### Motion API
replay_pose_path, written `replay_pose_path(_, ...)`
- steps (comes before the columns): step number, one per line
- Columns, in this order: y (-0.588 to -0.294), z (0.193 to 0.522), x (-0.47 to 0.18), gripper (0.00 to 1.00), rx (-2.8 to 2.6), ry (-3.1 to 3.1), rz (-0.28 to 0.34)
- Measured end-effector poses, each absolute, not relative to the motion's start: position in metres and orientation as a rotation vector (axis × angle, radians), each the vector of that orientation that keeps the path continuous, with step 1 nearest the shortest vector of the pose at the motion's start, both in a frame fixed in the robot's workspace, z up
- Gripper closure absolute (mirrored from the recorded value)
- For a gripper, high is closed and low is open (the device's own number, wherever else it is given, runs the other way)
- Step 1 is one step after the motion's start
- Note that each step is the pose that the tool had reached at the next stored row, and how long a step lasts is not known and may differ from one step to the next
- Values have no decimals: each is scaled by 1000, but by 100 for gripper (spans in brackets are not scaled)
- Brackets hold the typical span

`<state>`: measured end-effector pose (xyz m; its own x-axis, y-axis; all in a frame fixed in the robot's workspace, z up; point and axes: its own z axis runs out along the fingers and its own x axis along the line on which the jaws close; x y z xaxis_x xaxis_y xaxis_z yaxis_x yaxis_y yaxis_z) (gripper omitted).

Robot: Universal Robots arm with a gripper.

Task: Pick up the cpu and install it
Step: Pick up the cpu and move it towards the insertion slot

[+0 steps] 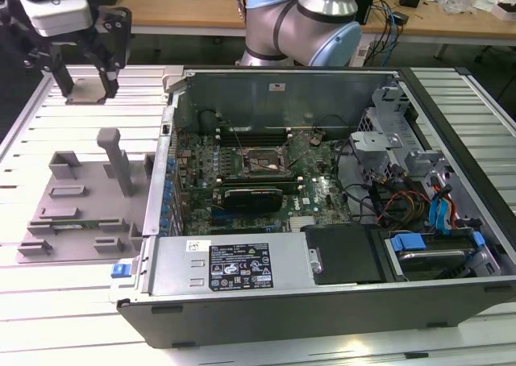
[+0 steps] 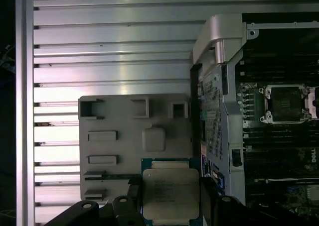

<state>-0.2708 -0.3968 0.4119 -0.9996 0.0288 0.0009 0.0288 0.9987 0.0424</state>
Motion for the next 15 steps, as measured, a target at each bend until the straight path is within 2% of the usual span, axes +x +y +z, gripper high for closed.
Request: replay_pose_path(15,-397,412,-211,45,-45,-3140,-66)
